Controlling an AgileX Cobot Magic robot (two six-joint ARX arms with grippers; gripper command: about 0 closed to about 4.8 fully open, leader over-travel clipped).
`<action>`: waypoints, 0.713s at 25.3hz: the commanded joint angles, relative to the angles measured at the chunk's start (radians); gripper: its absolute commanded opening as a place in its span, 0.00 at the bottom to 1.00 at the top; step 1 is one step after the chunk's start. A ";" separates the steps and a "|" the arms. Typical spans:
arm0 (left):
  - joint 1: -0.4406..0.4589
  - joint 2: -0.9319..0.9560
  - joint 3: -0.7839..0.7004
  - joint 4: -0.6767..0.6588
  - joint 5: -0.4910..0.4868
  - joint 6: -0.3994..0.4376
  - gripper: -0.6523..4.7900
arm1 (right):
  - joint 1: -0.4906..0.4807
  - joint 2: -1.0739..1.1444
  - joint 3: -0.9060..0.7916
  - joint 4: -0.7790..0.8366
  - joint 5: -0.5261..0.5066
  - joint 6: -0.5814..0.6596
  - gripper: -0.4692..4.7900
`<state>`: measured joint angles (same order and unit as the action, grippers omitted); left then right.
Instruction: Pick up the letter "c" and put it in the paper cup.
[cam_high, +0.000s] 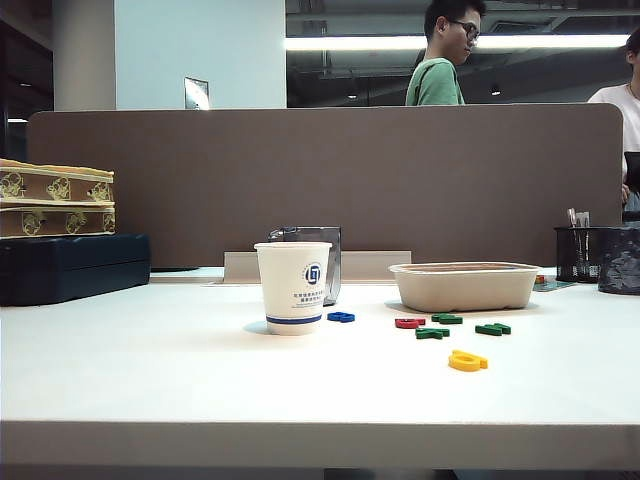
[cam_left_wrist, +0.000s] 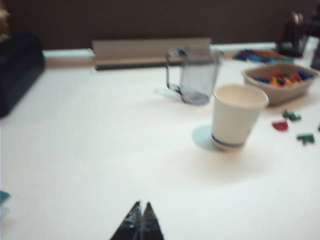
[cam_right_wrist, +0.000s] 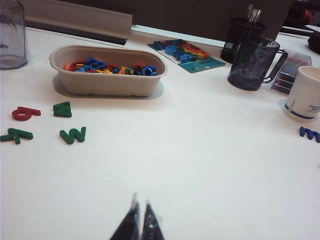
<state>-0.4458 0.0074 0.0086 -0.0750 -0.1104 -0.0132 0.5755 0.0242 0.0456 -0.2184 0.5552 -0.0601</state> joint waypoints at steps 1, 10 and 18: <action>0.001 0.000 -0.001 0.003 0.021 0.005 0.11 | 0.000 0.000 0.002 0.006 0.000 0.005 0.11; 0.001 0.000 -0.001 -0.014 0.016 0.005 0.11 | 0.000 0.000 0.002 0.006 0.004 0.005 0.11; 0.001 0.000 -0.001 -0.019 0.018 0.002 0.11 | 0.001 0.000 0.002 0.006 0.003 0.005 0.11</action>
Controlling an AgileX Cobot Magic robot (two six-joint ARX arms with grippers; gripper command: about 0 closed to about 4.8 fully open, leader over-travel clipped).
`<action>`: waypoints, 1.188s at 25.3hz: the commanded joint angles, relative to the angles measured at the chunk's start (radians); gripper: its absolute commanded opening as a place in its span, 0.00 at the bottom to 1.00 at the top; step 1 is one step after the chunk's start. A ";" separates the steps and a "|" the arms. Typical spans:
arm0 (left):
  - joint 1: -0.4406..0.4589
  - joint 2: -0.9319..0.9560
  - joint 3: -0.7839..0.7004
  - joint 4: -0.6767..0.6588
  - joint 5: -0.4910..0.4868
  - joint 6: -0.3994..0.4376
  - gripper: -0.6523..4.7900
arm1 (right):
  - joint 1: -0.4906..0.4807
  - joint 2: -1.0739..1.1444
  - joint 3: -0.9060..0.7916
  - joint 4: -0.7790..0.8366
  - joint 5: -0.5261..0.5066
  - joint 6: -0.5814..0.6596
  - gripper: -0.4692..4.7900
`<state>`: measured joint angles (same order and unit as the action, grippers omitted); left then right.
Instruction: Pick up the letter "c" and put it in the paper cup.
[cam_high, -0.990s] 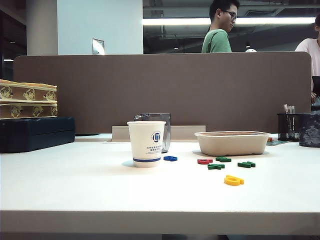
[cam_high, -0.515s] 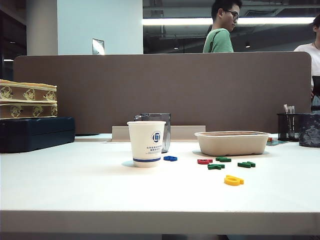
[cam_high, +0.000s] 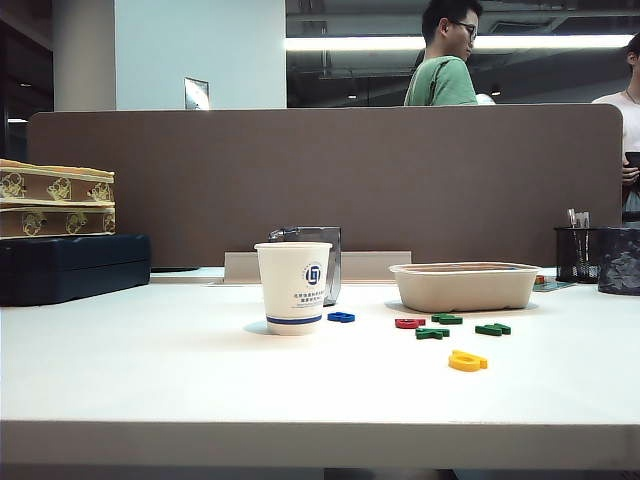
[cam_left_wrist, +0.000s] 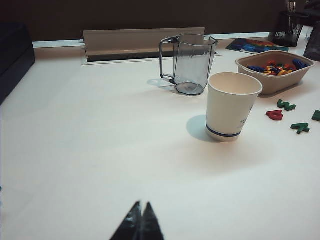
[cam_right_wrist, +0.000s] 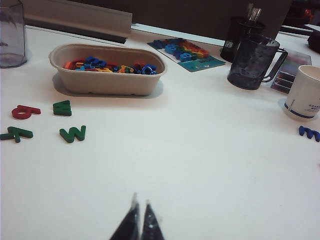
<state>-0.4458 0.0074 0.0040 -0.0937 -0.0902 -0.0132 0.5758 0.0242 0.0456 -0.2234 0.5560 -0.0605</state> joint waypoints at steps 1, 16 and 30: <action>0.001 0.000 0.003 -0.003 -0.003 0.002 0.11 | 0.000 0.000 0.002 0.011 0.003 0.005 0.11; 0.001 0.000 0.003 -0.005 -0.002 0.001 0.11 | 0.001 0.000 0.002 0.011 -0.019 0.021 0.11; 0.001 0.000 0.003 -0.005 -0.002 0.002 0.11 | -0.042 -0.027 0.003 0.094 -0.042 0.024 0.11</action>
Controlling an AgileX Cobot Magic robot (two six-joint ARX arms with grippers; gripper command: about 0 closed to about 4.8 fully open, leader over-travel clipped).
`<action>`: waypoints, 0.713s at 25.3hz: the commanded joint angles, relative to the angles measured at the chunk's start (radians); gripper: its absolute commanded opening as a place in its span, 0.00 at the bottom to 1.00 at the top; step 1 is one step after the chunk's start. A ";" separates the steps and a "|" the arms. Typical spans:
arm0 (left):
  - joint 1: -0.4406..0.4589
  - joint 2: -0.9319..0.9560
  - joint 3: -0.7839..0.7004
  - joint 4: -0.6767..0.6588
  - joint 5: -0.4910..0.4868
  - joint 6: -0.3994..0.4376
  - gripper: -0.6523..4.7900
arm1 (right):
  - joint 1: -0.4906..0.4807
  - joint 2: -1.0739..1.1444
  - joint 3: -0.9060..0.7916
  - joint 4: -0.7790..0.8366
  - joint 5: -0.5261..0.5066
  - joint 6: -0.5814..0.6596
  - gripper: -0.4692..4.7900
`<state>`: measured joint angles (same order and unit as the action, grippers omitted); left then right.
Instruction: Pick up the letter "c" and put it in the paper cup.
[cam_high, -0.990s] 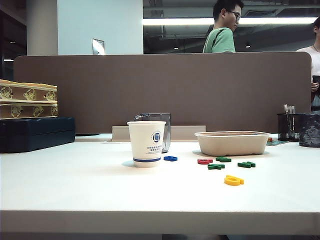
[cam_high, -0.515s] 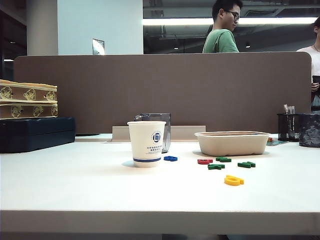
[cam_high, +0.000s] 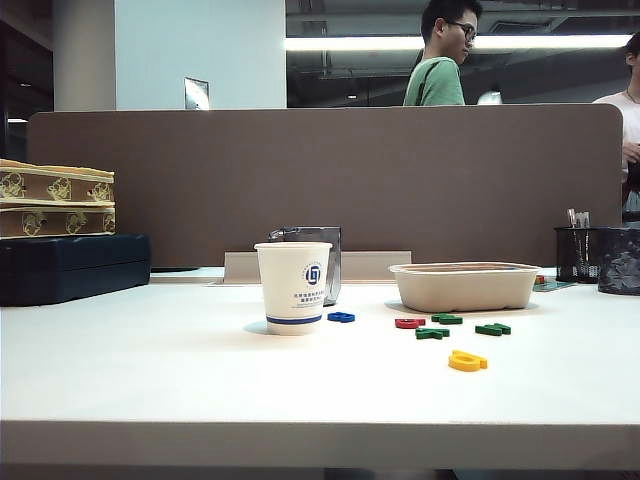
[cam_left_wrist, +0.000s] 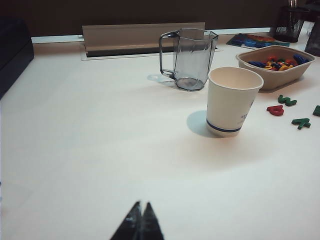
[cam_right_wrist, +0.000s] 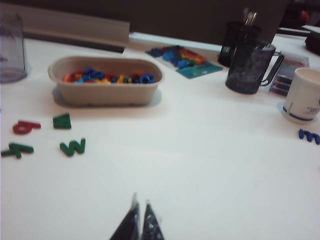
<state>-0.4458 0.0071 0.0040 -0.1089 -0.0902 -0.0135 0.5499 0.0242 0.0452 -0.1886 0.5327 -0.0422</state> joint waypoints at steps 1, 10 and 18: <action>0.001 0.000 0.003 0.010 -0.002 0.002 0.11 | -0.026 -0.027 0.003 0.074 -0.028 0.006 0.11; 0.001 0.000 0.003 0.010 -0.002 0.002 0.11 | -0.213 -0.027 0.003 0.150 -0.293 0.006 0.11; 0.001 0.000 0.003 0.010 -0.002 0.002 0.11 | -0.423 -0.027 0.003 0.225 -0.405 0.006 0.11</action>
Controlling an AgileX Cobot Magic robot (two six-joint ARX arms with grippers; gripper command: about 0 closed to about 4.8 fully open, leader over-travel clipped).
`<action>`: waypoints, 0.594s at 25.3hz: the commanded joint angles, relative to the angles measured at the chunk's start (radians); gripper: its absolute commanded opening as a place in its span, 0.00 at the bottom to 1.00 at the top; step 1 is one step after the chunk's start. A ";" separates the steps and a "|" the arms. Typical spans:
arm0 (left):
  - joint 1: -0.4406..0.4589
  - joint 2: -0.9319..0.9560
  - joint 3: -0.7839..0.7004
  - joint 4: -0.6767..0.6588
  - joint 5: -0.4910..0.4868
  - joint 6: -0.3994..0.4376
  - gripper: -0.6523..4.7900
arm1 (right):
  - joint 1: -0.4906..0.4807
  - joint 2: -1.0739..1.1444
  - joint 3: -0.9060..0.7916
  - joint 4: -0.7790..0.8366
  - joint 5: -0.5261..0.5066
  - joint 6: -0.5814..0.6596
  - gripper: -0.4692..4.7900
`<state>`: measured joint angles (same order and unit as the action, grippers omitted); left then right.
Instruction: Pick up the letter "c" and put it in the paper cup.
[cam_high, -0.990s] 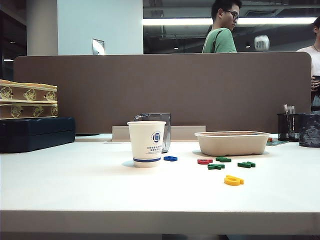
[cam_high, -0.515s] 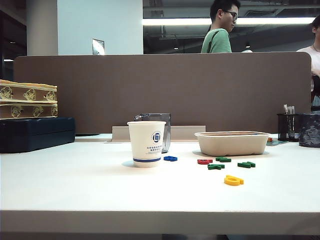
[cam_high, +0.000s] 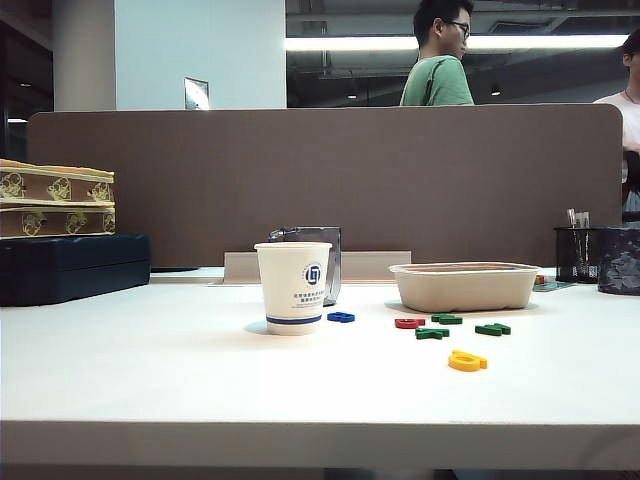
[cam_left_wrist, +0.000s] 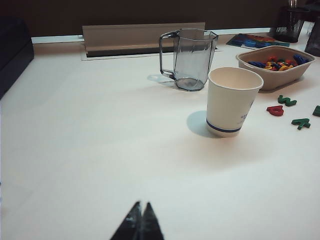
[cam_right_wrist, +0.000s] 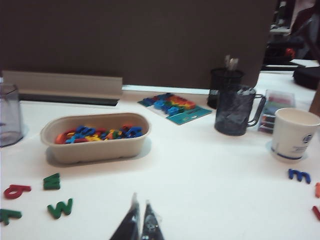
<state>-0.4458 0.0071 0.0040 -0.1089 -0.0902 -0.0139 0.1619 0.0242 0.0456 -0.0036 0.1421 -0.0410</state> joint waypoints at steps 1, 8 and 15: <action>0.001 0.000 0.003 0.010 -0.002 0.002 0.11 | -0.051 -0.027 0.003 0.044 -0.014 0.005 0.11; 0.001 0.000 0.003 0.010 -0.002 0.002 0.11 | -0.153 -0.027 0.003 0.065 -0.014 0.005 0.11; 0.001 0.000 0.003 0.010 -0.002 0.002 0.11 | -0.193 -0.027 0.003 0.056 -0.010 0.004 0.11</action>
<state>-0.4458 0.0071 0.0040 -0.1089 -0.0902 -0.0139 -0.0322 0.0242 0.0452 0.0383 0.1303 -0.0414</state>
